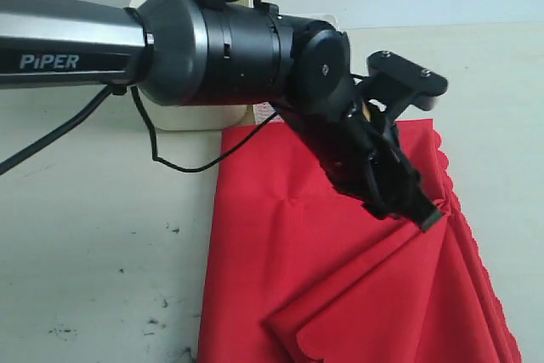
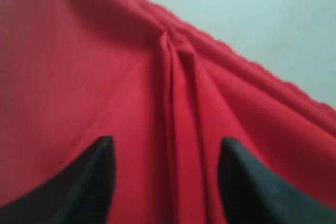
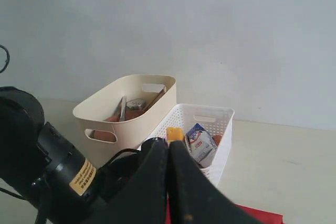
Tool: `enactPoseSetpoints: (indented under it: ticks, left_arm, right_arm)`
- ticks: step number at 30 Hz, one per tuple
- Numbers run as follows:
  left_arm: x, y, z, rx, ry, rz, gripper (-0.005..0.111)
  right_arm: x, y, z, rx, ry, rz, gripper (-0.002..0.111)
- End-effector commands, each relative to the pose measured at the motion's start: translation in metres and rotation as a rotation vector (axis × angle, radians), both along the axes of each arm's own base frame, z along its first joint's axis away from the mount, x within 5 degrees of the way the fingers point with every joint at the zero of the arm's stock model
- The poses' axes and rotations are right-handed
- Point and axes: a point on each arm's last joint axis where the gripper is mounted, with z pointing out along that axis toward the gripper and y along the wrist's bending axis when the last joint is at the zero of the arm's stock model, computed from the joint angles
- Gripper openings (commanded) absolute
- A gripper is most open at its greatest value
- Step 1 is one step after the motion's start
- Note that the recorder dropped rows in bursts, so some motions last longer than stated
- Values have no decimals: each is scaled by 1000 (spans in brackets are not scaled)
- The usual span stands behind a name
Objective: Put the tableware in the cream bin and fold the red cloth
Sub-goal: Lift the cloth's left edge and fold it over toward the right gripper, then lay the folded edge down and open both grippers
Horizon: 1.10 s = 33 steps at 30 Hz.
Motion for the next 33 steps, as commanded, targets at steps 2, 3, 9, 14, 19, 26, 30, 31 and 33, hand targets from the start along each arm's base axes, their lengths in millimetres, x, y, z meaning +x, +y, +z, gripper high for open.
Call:
enactPoseSetpoints:
  ticks: [2,3,9,14,19,26,30,31,33]
  left_arm:
    - [0,39,-42,135,76,58,2]
    - [-2,45,-51,142,74,70,2]
    - [-31,38,-62,132,136,32,2]
    - [-98,-23,-37,-36,79,-236,2]
    - [-127,-46,-11,-93,-11,-361,2]
    - [-99,-21,-14,-17,-14,-277,2]
    - [-82,9,-10,16,-14,-219,2]
    - [-78,19,-8,25,-17,-203,2]
    - [-69,43,-2,28,-25,-151,2]
  right_arm:
    - [0,-1,0,8,-4,-6,0]
    - [0,-1,0,8,-4,-6,0]
    - [0,-1,-1,8,-3,-6,0]
    - [0,-1,-1,8,-3,-6,0]
    - [0,-1,-2,7,-2,-6,0]
    - [1,0,-3,2,8,-7,0]
    - [8,4,-9,-24,57,-7,0]
    - [12,5,-12,-40,80,-6,0]
    - [20,10,-19,-84,130,-4,0]
